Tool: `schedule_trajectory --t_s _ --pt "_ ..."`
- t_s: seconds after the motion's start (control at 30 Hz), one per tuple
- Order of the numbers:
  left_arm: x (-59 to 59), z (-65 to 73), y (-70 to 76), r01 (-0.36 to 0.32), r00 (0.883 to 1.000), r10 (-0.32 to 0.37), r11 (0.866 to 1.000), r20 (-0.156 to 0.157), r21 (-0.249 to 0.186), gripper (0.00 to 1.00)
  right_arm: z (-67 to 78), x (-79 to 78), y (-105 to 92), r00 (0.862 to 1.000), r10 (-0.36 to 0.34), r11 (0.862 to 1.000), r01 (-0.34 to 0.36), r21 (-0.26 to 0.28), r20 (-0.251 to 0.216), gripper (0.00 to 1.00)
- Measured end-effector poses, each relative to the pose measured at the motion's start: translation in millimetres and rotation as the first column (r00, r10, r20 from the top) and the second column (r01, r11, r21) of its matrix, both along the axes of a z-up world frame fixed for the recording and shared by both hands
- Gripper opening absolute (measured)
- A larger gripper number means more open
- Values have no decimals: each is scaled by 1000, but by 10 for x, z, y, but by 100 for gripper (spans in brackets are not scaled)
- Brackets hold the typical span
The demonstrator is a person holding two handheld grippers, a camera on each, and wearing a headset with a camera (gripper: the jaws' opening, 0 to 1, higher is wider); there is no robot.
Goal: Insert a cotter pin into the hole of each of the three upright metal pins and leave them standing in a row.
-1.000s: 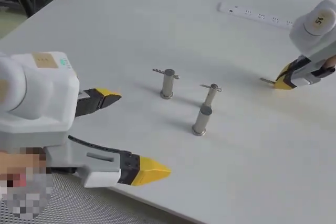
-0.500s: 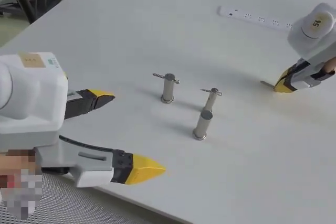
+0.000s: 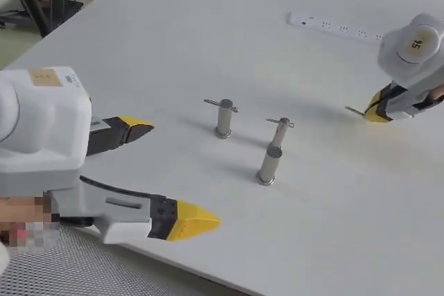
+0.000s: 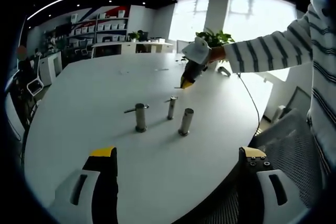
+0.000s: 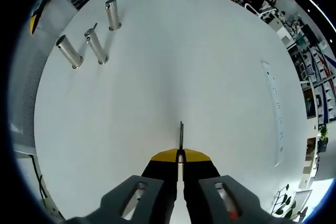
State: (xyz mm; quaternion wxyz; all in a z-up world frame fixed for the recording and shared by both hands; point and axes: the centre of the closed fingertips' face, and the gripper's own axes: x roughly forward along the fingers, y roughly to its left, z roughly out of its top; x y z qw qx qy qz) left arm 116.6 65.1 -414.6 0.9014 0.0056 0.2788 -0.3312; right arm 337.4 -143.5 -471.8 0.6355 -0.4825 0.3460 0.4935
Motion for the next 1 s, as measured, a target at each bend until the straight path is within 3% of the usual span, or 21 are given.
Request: schedule_trajectory --t_s 0.13,0.37,0.47,0.63,0.83,1.0 --pt "3 -11 -10 -3 1000 3 1000 3 0 95 150 -38 58 995 55 997 -58 42 82 0" --pt "7 -19 -78 -4 1000 3 999 -22 -41 88 297 -207 127 983 75 993 -90 82 166 0" --pt "28 -11 -93 -19 999 17 997 -33 -75 82 400 -287 217 969 101 987 -125 98 225 0" --pt "87 27 -102 -39 999 36 994 -30 -102 81 590 -476 354 946 120 977 -167 132 302 0" --pt "185 102 -119 -64 998 60 986 -31 -153 77 704 -638 424 927 124 971 -187 149 354 0" --pt "270 166 -166 -67 998 64 982 -25 -177 74 884 -812 534 915 108 957 -202 209 389 0"
